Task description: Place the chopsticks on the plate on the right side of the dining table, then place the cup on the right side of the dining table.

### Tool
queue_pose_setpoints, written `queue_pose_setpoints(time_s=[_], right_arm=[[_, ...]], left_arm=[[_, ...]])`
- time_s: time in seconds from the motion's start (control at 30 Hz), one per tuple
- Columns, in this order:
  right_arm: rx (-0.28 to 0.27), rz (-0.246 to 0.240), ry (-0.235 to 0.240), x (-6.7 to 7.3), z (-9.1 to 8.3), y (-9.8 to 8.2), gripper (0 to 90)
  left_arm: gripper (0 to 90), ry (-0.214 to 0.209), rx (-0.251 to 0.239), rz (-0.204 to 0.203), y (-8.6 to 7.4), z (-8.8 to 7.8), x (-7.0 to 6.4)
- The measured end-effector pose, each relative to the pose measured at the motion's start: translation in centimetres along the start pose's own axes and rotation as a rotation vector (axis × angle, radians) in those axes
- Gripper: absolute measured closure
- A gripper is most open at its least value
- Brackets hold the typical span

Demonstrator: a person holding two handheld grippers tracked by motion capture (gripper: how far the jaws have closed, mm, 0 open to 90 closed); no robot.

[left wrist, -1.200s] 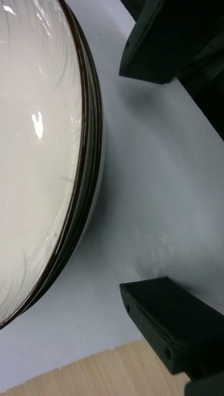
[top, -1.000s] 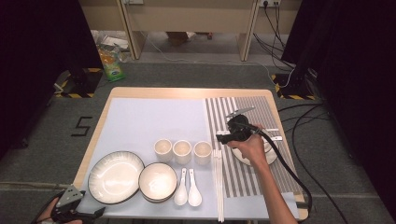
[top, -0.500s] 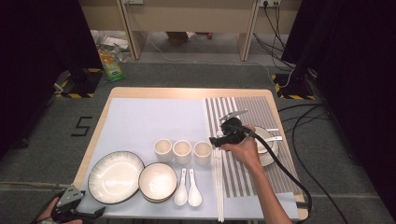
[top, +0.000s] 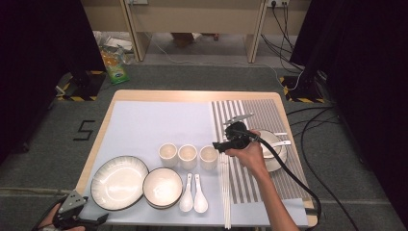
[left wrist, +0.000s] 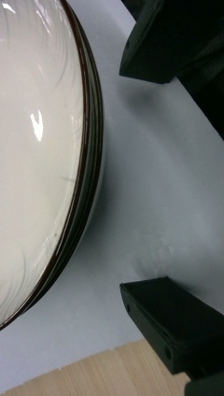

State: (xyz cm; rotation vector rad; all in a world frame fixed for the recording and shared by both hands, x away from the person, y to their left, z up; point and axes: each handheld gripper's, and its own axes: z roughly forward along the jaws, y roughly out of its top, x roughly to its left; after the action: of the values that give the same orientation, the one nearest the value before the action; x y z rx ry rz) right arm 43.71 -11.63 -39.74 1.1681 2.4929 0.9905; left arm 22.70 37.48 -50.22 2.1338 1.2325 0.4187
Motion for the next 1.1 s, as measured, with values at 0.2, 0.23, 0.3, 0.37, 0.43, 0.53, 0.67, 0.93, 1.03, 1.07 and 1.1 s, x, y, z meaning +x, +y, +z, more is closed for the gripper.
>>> queue_pose_setpoints(time_s=[0.2, 0.23, 0.3, 0.37, 0.43, 0.53, 0.67, 0.93, 1.03, 1.07, 1.1], right_arm=[[0.015, -0.02, 0.008, 0.9, 0.7, 0.1, 34.2], [0.016, -0.027, 0.007, 1.0, 0.7, 0.1, 34.2], [0.02, -0.032, 0.003, 1.3, 0.8, 0.2, 34.2], [0.019, -0.034, 0.011, 1.5, 1.0, 0.2, 34.2], [0.025, -0.039, 0.008, 1.6, 1.1, 0.1, 34.1], [0.027, -0.039, 0.011, 1.6, 1.2, 0.1, 34.1], [0.024, -0.039, 0.005, 1.6, 1.0, 0.1, 34.1], [0.036, -0.035, 0.009, 1.6, 1.5, 0.0, 34.1], [0.042, -0.03, 0.011, 1.7, 1.9, -0.1, 34.1], [0.044, -0.029, 0.012, 1.7, 2.0, -0.1, 34.2], [0.048, -0.034, 0.012, 1.7, 2.2, -0.1, 34.3]], left_arm=[[0.0, 0.0, 0.0, 0.0, 0.0, 0.0, 0.0], [0.0, 0.0, 0.0, 0.001, 0.0, 0.0, 0.0], [0.0, 0.001, -0.002, 0.0, 0.0, 0.0, 0.0], [0.0, 0.0, 0.0, 0.001, 0.0, 0.0, 0.0], [0.0, -0.001, 0.0, 0.001, 0.0, 0.0, 0.0], [0.0, -0.001, -0.001, -0.001, 0.0, 0.0, 0.0], [0.0, 0.001, 0.001, 0.002, 0.0, 0.0, 0.0], [0.0, 0.0, -0.003, -0.002, 0.0, 0.0, 0.0], [0.0, 0.0, -0.006, -0.002, -0.1, 0.0, 0.0], [0.0, 0.0, -0.008, -0.002, -0.1, 0.0, 0.0], [0.0, 0.002, -0.014, -0.003, -0.2, 0.0, 0.0]])
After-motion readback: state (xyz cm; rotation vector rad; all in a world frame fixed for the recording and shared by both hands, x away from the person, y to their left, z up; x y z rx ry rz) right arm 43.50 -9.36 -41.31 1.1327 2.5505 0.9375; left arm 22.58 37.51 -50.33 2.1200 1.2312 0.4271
